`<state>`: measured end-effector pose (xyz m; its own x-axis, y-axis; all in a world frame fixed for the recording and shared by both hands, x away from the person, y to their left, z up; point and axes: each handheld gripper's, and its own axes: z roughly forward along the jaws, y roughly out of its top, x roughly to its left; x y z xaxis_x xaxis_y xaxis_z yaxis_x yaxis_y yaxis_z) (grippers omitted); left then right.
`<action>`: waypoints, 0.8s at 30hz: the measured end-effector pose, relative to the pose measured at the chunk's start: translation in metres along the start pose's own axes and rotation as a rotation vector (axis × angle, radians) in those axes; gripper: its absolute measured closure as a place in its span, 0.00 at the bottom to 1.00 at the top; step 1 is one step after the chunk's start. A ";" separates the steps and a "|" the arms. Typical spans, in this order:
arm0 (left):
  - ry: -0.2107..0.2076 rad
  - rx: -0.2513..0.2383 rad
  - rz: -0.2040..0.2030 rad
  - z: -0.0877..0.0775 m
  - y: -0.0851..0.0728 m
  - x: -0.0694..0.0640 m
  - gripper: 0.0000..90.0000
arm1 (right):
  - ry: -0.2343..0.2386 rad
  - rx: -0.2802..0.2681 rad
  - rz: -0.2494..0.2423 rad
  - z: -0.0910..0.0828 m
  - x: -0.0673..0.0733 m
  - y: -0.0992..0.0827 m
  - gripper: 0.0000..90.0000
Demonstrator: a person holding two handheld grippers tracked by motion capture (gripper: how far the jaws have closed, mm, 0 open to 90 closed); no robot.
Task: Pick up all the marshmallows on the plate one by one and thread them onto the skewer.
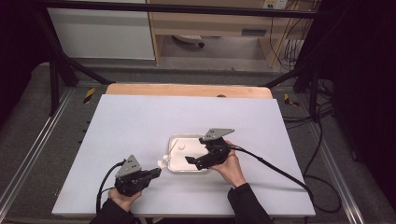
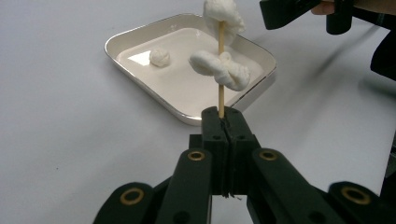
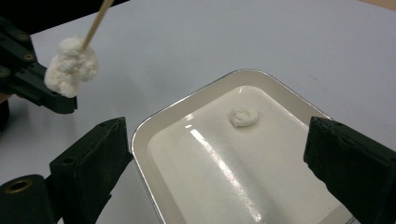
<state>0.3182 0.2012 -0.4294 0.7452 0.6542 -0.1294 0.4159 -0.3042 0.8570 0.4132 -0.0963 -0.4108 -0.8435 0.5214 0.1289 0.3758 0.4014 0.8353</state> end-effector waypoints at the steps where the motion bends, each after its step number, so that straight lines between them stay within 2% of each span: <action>1: 0.000 -0.001 0.000 -0.001 0.000 0.001 0.98 | -0.003 0.000 0.012 0.002 -0.002 0.000 0.07; 3: 0.000 -0.005 -0.004 -0.001 0.000 0.001 0.98 | -0.020 0.010 0.034 0.006 -0.005 0.000 0.05; 6: -0.001 -0.005 -0.007 -0.002 -0.001 0.002 0.98 | -0.059 0.031 0.040 0.012 -0.009 0.003 0.04; 16: -0.001 -0.018 -0.007 -0.005 0.000 0.004 0.98 | -0.107 0.087 0.022 0.040 -0.014 0.019 0.05; 20: 0.001 -0.017 -0.009 -0.005 0.000 0.005 0.98 | -0.122 0.114 0.022 0.053 -0.016 0.022 0.08; 24: 0.001 -0.013 -0.008 -0.005 0.000 0.005 0.98 | -0.114 0.137 0.011 0.063 -0.017 0.023 0.15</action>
<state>0.3193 0.2078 -0.4276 0.7416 0.6571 -0.1355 0.4147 -0.2901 0.8625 0.4604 -0.0482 -0.4277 -0.7933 0.6048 0.0696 0.4398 0.4903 0.7525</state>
